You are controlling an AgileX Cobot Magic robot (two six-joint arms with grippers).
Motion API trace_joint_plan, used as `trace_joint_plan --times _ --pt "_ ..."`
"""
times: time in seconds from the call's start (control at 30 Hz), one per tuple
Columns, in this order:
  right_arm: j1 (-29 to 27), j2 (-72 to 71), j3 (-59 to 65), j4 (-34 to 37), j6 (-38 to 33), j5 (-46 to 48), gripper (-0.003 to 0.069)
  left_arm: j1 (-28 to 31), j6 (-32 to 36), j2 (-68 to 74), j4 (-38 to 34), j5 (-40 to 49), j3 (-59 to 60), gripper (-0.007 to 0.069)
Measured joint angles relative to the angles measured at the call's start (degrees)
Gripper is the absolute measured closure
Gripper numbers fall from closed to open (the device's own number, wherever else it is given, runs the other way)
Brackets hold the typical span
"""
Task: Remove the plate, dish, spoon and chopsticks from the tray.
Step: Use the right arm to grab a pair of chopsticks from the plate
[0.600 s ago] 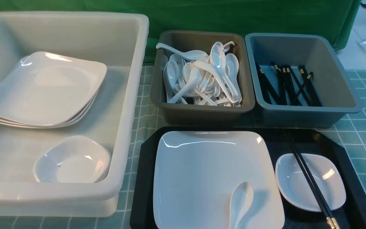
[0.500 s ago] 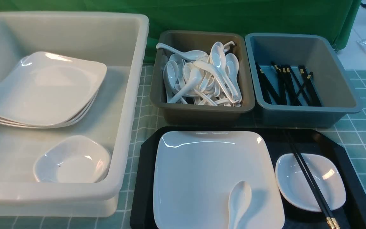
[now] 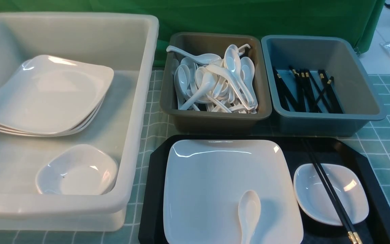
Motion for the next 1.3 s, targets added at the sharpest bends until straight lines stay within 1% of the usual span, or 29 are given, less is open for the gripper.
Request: trace_joint_plan --times 0.07,0.1,0.17,0.23,0.33,0.47,0.53,0.57,0.63,0.67,0.7,0.8,0.9,0.97,1.03,1.1,1.13,1.17,1.23,1.3 --pt "0.0 0.0 0.0 0.0 0.0 0.0 0.0417 0.0 -0.3 0.0 -0.5 -1.1 0.0 0.0607" --pt "0.0 0.0 0.0 0.0 0.0 0.0 0.0417 0.0 -1.3 0.0 -2.8 -2.8 0.0 0.0607" --pt "0.0 0.0 0.0 0.0 0.0 0.0 0.0417 0.0 -7.0 0.0 -11.3 -7.8 0.0 0.0607" --pt "0.0 0.0 0.0 0.0 0.0 0.0 0.0417 0.0 -10.7 0.0 -18.8 -13.3 0.0 0.0607" --pt "0.0 0.0 0.0 0.0 0.0 0.0 0.0417 0.0 -12.1 0.0 -20.9 -18.7 0.0 0.0607" --pt "0.0 0.0 0.0 0.0 0.0 0.0 0.0417 0.0 -13.0 0.0 -21.8 -24.0 0.0 0.0607" --pt "0.0 0.0 0.0 0.0 0.0 0.0 0.0417 0.0 -14.2 0.0 -21.8 -24.4 0.0 0.0607" --pt "0.0 0.0 0.0 0.0 0.0 0.0 0.0417 0.0 -14.9 0.0 -21.7 -22.8 -0.4 0.0607" --pt "0.0 0.0 0.0 0.0 0.0 0.0 0.0417 -0.3 -15.5 0.0 -21.4 -16.9 -2.8 0.0607" --pt "0.0 0.0 0.0 0.0 0.0 0.0 0.0417 -1.0 -15.0 0.7 -21.0 -11.5 -5.8 0.0607" --pt "0.0 0.0 0.0 0.0 0.0 0.0 0.0417 -1.8 -12.7 2.4 -20.8 -5.9 -9.5 0.0607" --pt "0.0 0.0 0.0 0.0 0.0 0.0 0.0417 -5.1 0.3 11.5 -21.5 11.3 -21.0 0.0607" --pt "0.0 0.0 0.0 0.0 0.0 0.0 0.0417 -6.8 6.5 21.2 -21.5 20.5 -27.9 0.0607" --pt "0.0 0.0 0.0 0.0 0.0 0.0 0.0417 -7.0 9.4 26.6 -21.5 24.4 -31.8 0.0607" --pt "0.0 0.0 0.0 0.0 0.0 0.0 0.0417 -7.0 13.4 33.3 -21.5 26.8 -34.7 0.0607" --pt "0.0 0.0 0.0 0.0 -0.1 0.0 0.0417 -7.6 16.6 38.5 -21.8 26.9 -37.5 0.0607" --pt "0.0 0.0 0.0 0.0 -0.2 0.0 0.0417 -8.7 18.1 42.5 -22.1 26.2 -39.1 0.0607" --pt "0.0 0.0 0.0 0.0 -0.2 0.0 0.0417 -8.9 18.1 43.0 -22.1 26.1 -39.3 0.0607" --pt "0.0 0.0 0.0 0.0 -0.2 -0.1 0.0417 -12.6 21.0 48.3 -22.3 24.3 -40.8 0.0607" --pt "0.0 0.0 0.0 0.0 -0.2 -0.8 0.0417 -16.8 22.4 51.2 -22.4 23.2 -41.5 0.0607"
